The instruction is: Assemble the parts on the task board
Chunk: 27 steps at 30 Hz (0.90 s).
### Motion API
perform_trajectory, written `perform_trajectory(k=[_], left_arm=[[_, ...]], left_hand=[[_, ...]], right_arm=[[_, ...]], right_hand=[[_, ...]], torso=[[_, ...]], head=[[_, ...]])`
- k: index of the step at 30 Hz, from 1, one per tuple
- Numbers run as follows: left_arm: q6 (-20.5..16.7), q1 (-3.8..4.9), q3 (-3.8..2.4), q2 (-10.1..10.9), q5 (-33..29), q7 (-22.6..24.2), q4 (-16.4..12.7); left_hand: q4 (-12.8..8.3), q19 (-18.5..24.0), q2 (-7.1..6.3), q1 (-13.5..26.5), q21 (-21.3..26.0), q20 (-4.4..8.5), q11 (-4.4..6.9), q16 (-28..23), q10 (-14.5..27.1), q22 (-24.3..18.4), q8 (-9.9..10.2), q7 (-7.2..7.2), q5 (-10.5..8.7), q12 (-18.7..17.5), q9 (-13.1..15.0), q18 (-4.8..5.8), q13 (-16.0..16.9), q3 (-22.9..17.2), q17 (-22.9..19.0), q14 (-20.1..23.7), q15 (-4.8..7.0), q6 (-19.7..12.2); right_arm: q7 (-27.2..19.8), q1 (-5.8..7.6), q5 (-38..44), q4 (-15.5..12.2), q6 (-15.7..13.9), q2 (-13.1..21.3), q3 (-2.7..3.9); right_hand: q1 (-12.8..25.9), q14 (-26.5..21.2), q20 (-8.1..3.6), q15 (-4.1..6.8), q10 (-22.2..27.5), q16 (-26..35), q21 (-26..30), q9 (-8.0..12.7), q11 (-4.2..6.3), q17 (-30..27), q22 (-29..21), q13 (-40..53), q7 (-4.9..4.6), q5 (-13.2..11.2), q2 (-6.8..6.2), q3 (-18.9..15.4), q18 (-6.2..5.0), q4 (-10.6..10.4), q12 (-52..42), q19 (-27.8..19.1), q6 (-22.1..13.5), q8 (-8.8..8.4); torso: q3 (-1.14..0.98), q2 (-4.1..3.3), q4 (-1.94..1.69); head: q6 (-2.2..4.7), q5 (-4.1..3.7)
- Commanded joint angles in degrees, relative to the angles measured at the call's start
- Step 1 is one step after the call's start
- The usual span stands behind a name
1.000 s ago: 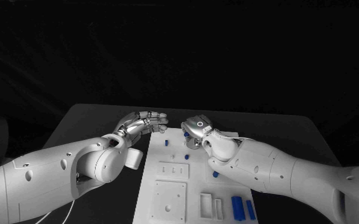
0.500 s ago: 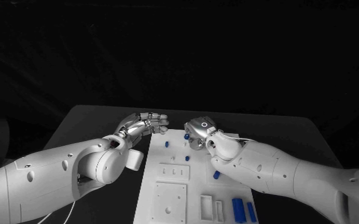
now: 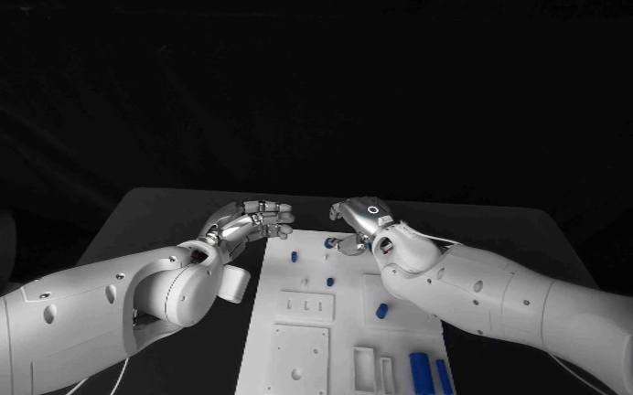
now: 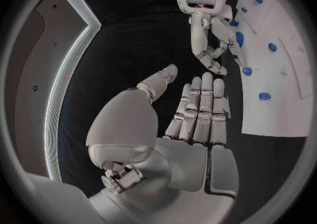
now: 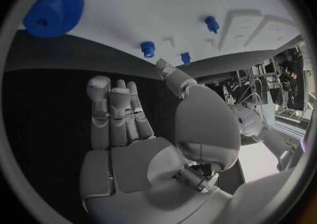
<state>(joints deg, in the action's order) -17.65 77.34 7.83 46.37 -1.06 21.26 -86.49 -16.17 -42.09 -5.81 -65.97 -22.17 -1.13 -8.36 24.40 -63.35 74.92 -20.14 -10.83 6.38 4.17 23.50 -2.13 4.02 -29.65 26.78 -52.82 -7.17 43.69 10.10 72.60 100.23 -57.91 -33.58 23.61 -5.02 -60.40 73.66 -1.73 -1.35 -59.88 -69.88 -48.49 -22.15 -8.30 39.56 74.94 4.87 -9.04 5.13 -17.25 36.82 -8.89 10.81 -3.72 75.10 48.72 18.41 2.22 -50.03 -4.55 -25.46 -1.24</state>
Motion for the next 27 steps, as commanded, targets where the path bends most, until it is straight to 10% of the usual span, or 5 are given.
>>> perform_trajectory(k=[1,9,17,18,27], left_arm=[[0.48,0.13,-0.06,0.11,0.26,0.35,-0.19],[-1.16,0.16,-0.06,0.81,0.26,2.08,-0.52],[-1.06,0.17,-0.06,1.11,0.26,2.54,-0.19],[-1.05,0.17,-0.06,1.13,0.25,2.55,-0.17],[-0.42,0.17,-0.06,0.95,0.22,2.22,-0.02]], left_hand=[[-0.1,0.18,-0.6,-0.06,0.27,-0.36,-0.33,-0.33,0.13,1.15,0.29,-0.36,-0.11,-0.3,-0.07,-1.19,-0.09,-0.07,0.05,0.44,-0.12,0.14],[-0.13,-0.05,-0.46,-0.32,0.11,-0.3,-0.3,-0.18,-0.56,1.17,0.08,-0.18,0.14,0.0,-0.02,-1.32,0.05,-0.33,0.28,-0.07,-0.03,0.52],[-0.15,-0.12,-0.41,-0.4,0.07,-0.27,-0.23,-0.18,-0.71,1.17,0.02,-0.12,0.3,0.02,-0.01,-1.34,0.07,-0.43,0.34,-0.16,0.01,0.63],[-0.15,-0.12,-0.41,-0.41,0.07,-0.27,-0.23,-0.18,-0.72,1.17,0.02,-0.12,0.31,0.02,-0.01,-1.35,0.07,-0.43,0.34,-0.16,0.01,0.64],[-0.15,-0.12,-0.42,-0.4,0.07,-0.28,-0.2,-0.21,-0.73,1.16,0.01,-0.11,0.34,0.0,-0.02,-1.34,0.06,-0.44,0.36,-0.15,0.02,0.65]], right_arm=[[-1.89,0.34,-3.16,-2.53,-0.85,2.2,1.09],[-3.5,1.45,-11.12,-8.56,3.8,10.01,2.8],[-2.87,1.63,-12.21,-8.43,8.05,12.57,2.79],[-2.76,1.62,-12.25,-8.3,8.71,12.62,2.79],[-2.13,1.3,-13.47,-5.59,13.89,11.51,2.76]], right_hand=[[-0.33,0.09,-0.16,0.08,-1.26,-0.3,0.37,-0.05,0.48,-0.17,0.31,0.06,-0.03,0.23,0.13,-0.03,-6.11,-0.05,-0.69,-0.34,0.03,0.15],[-6.75,0.65,-0.42,3.34,-11.05,-0.56,0.12,-0.16,3.94,-0.7,0.4,2.83,-0.87,-2.11,0.69,4.91,-6.11,-0.55,-5.95,0.53,1.2,0.77],[-4.62,0.75,-1.09,6.61,-21.93,-1.38,-0.62,-0.45,7.4,-0.48,0.83,16.01,1.69,-0.9,0.69,0.2,-6.11,-0.09,-19.6,1.03,1.87,1.09],[-3.9,0.93,-1.66,6.78,-16.38,-2.03,-0.82,-0.61,8.17,-0.07,0.72,30.08,3.43,0.44,0.39,-2.35,-6.11,0.76,-34.11,1.63,2.21,1.06],[-1.42,0.31,-2.14,6.32,-5.13,-7.39,-4.66,0.11,6.93,5.31,1.35,59.69,1.16,3.79,1.48,-4.9,-6.11,0.45,-63.98,1.53,-0.05,-1.12]], torso=[[-0.04,0.01,0.12],[-0.12,0.04,0.49],[-0.48,0.13,1.32],[-0.51,0.11,1.35],[-0.52,0.07,1.31]], head=[[0.12,-0.28],[0.4,-0.74],[0.33,-0.52],[0.31,-0.51],[-0.01,-0.77]])
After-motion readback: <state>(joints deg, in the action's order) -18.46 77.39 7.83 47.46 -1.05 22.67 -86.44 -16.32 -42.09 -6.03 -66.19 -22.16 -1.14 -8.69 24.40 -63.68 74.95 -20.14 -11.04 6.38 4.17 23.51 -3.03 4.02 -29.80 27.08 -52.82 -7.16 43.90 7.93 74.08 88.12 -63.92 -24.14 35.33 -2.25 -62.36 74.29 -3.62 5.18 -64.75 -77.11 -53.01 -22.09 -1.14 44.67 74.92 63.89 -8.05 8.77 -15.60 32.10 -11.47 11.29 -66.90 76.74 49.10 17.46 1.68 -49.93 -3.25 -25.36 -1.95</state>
